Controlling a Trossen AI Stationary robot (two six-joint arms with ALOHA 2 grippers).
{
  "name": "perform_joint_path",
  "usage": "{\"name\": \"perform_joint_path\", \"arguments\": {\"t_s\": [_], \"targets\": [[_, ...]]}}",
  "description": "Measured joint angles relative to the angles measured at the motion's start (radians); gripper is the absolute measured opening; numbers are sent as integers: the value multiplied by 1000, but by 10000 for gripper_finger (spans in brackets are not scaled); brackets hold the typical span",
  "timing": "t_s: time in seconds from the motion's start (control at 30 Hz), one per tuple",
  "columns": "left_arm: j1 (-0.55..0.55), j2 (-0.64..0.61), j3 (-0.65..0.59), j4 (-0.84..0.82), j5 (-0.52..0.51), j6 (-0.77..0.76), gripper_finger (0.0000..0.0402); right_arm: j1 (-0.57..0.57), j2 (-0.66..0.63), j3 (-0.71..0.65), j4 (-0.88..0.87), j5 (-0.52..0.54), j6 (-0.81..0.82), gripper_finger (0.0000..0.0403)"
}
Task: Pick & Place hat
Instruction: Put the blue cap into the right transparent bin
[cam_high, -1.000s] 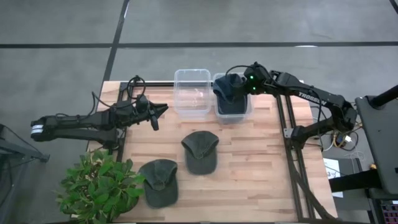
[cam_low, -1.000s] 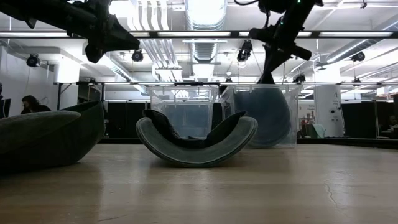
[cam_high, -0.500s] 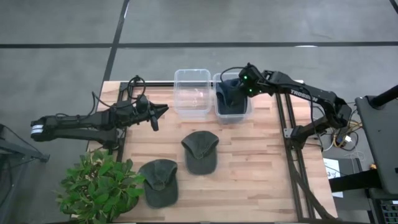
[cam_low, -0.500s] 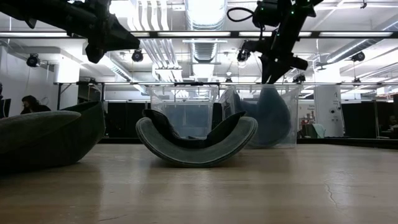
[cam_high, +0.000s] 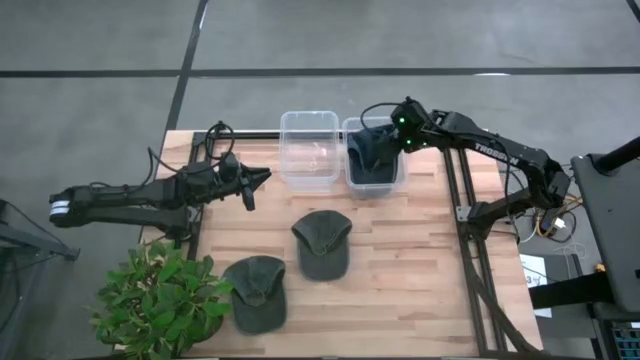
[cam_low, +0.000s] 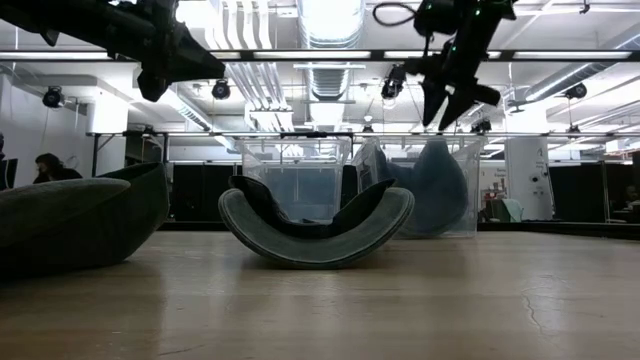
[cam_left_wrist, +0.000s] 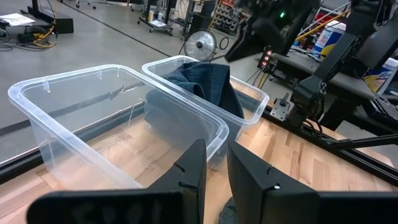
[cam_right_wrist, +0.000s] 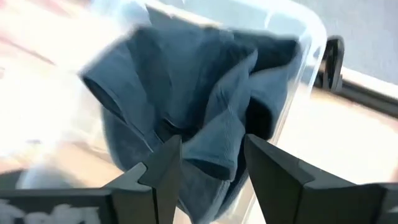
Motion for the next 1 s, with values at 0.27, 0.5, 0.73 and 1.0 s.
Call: {"name": "perform_joint_path", "arguments": {"t_s": [0.27, 0.5, 0.73, 1.0], "targets": [[0, 0, 0, 0, 0, 0, 58, 9, -26, 39, 9, 29, -25, 153], [0, 0, 0, 0, 0, -2, 58, 9, 44, 32, 3, 22, -43, 126], [0, 0, 0, 0, 0, -13, 58, 6, 136, 31, -1, 27, -68, 105], [1, 0, 0, 0, 0, -14, 58, 3, 233, 30, -15, 27, -95, 84]]}}
